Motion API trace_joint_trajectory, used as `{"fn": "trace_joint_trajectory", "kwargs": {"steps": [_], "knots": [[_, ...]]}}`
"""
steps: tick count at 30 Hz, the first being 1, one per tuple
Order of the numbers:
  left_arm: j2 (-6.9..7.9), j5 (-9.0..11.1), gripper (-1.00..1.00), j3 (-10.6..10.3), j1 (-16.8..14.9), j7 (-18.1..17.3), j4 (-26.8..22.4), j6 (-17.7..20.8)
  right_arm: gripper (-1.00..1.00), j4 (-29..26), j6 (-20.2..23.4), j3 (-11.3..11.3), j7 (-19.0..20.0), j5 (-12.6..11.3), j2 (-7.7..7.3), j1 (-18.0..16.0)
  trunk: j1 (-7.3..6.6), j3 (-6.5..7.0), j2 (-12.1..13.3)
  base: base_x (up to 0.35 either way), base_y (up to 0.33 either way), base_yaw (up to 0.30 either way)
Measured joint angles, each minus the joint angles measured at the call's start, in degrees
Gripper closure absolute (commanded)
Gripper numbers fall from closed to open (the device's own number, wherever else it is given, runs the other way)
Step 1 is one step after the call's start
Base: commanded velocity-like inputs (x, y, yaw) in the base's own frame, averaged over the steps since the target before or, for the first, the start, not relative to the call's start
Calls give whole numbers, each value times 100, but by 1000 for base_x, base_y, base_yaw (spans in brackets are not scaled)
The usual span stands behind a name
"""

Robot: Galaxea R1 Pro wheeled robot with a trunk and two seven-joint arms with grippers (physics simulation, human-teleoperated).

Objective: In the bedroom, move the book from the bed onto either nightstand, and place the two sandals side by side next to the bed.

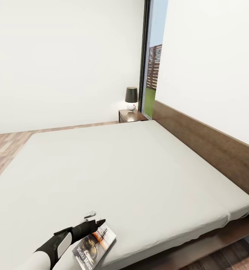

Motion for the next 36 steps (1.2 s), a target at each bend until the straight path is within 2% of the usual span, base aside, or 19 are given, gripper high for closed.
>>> {"fn": "trace_joint_trajectory", "kwargs": {"steps": [6,9,15,18,19,22,23,26,27,30,31,33,36], "knots": [[110,8,-100,6,-20,-1,-30,3,-100,0,0,2,0,0,1,0,0,0,0,0,0,0],[261,13,-100,12,-26,-8,-94,6,-100,0,0,3,0,5,1,0,0,0,0,0,0,0],[417,20,-100,14,-28,-77,-154,17,-100,0,0,4,0,7,1,0,0,0,0,0,0,0],[601,23,-100,21,-29,-173,-200,22,-100,0,0,1,0,8,-2,0,0,0,0,0,0,0],[603,23,-100,19,-29,-174,-200,22,-100,0,0,1,0,8,-2,0,0,0,0,0,0,0],[815,43,-100,42,-30,-238,-236,27,-100,-1,0,-2,0,8,-1,0,0,0,0,0,0,0],[817,44,-100,41,-29,-239,-236,28,-100,-1,0,-2,0,8,-1,0,0,0,0,0,0,0],[1040,145,-100,89,-30,-278,-268,42,-100,-1,0,-2,0,9,0,0,0,0,0,0,0,0],[1043,146,-100,87,-30,-279,-268,42,-100,-1,0,-2,0,9,0,0,0,0,0,0,0,0],[1257,319,-100,121,-30,-300,-346,62,-100,-3,0,-3,0,9,1,0,0,0,0,0,0,0],[1259,320,-100,119,-30,-301,-346,63,-100,-2,0,-3,0,9,1,0,0,0,0,0,0,0],[1379,454,-100,135,-30,-321,-446,84,-100,-3,0,-1,0,9,1,0,0,0,0,0,0,0],[1436,524,-100,140,-30,-340,-515,109,-100,-4,0,0,0,9,1,0,0,0,0,0,0,0]]}}
